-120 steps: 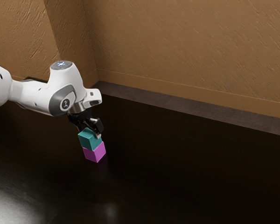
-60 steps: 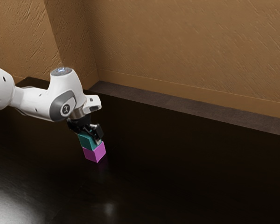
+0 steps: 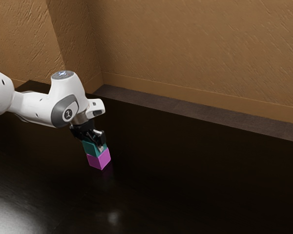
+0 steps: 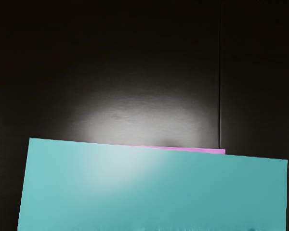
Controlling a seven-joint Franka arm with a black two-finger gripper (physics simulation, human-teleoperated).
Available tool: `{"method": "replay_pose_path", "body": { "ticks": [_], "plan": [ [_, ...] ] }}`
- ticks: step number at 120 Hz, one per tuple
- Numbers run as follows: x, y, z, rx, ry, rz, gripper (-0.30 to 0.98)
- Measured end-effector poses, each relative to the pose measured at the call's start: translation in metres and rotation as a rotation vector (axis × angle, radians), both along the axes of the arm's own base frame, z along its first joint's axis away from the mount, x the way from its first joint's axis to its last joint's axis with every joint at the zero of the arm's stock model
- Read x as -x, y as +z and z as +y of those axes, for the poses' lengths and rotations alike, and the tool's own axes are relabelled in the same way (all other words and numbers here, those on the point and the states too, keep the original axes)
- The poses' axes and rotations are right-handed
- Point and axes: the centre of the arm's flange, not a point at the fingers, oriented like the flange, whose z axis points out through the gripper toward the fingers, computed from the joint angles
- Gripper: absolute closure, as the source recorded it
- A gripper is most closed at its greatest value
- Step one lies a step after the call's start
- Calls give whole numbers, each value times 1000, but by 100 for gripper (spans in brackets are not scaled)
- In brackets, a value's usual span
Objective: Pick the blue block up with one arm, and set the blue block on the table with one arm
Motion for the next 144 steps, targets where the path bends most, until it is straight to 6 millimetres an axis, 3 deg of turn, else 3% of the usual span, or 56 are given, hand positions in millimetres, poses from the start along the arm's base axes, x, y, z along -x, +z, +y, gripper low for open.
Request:
{"method": "replay_pose_path", "body": {
  "ticks": [35, 60, 77, 106, 117, 144],
  "plan": [
    [19, 44, 2, -20, 22, -60, 29],
    [42, 58, 32, -25, 100, -33, 29],
    [54, 55, 76, -22, 186, 2, 29],
    [91, 40, 190, -12, 403, 44, 29],
    [86, 22, 235, -8, 465, 59, 28],
    [66, -10, 237, 14, 451, 64, 29]
  ]
}}
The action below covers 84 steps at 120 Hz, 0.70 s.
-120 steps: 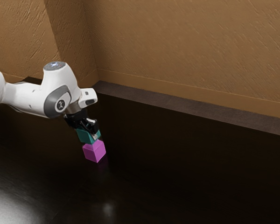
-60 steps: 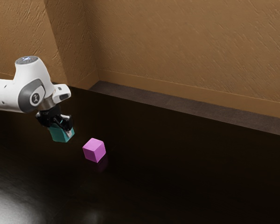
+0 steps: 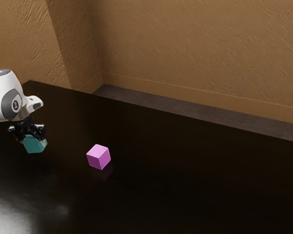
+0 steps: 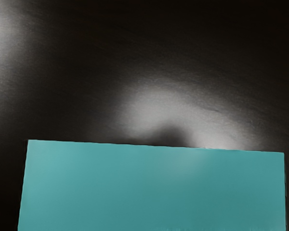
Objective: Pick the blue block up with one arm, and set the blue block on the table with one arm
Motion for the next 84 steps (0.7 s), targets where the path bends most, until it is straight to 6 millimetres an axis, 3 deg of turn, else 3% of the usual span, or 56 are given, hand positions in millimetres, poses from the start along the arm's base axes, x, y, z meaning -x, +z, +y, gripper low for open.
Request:
{"method": "replay_pose_path", "body": {
  "ticks": [50, 73, 84],
  "plan": [
    [-5, -38, 2, 36, 23, -17, 29],
    [-6, -31, 4, 30, 18, -41, 15],
    [-6, -9, 1, 11, 6, -74, 10]
  ]
}}
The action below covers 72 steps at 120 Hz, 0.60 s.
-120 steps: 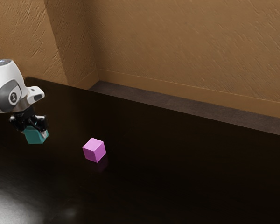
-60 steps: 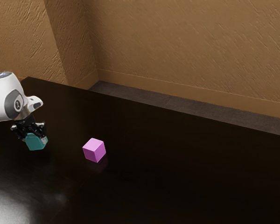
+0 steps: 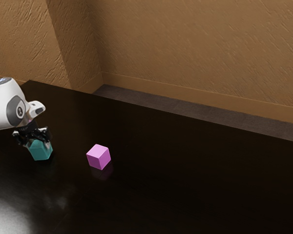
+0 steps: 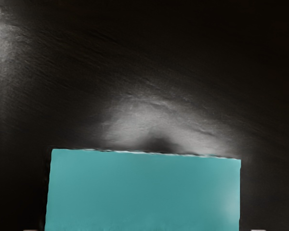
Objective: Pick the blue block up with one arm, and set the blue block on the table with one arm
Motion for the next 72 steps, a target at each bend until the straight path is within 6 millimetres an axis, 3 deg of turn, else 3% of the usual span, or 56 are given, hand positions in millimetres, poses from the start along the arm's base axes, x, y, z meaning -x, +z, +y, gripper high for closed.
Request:
{"method": "replay_pose_path", "body": {
  "ticks": [13, 21, 33, 42, 55, 66, 72],
  "plan": [
    [-2, 53, -13, -37, -30, -71, 6],
    [-5, 118, -37, -69, -77, -145, 4],
    [-8, 245, -82, -100, -168, -250, 3],
    [-5, 309, -129, -106, -261, -270, 2],
    [-4, 357, -176, -115, -362, -225, 1],
    [-3, 360, -220, -123, -457, -146, 1],
    [-1, 355, -233, -122, -485, -105, 1]
  ]
}}
